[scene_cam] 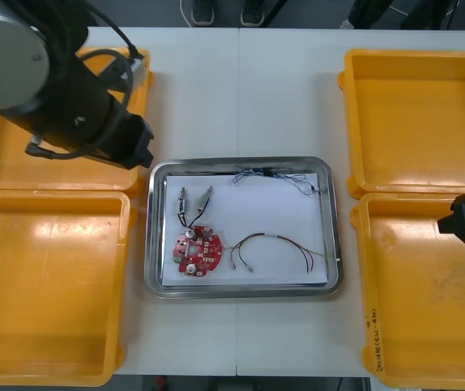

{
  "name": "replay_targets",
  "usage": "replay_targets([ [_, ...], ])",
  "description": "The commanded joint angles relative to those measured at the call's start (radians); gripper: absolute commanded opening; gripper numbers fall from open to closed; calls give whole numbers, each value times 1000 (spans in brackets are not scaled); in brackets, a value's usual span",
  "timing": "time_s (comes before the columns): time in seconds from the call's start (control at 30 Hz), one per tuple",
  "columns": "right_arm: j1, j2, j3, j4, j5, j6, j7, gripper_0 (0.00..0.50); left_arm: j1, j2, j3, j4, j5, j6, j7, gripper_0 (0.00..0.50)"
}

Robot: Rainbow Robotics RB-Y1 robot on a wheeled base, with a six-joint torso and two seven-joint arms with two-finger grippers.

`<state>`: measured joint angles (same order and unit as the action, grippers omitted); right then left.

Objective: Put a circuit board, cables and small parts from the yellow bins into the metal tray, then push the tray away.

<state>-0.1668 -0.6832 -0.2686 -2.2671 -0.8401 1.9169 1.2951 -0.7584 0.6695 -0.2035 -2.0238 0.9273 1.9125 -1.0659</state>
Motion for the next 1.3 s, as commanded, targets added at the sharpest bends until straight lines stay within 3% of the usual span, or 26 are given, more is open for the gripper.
replay_targets([
  [0.03, -99, -58, 37, -29, -90, 3, -39, 500, 28, 99, 122, -52, 58, 7, 43, 500],
  [0.23, -197, -75, 120, -29, -163, 3, -30, 500, 122, 157, 202, -75, 74, 7, 14, 500],
  [0.7, -361, -67, 433, -46, -189, 3, 32, 500, 333, 245, 391, -113, 107, 7, -128, 500],
  [1.17, -467, 79, 709, -86, 1, 3, 262, 500, 504, 297, 533, -131, 151, 7, -163, 500],
  [1.3, -476, 88, 790, -85, 38, 3, 336, 500, 544, 308, 555, -138, 157, 7, -174, 500],
])
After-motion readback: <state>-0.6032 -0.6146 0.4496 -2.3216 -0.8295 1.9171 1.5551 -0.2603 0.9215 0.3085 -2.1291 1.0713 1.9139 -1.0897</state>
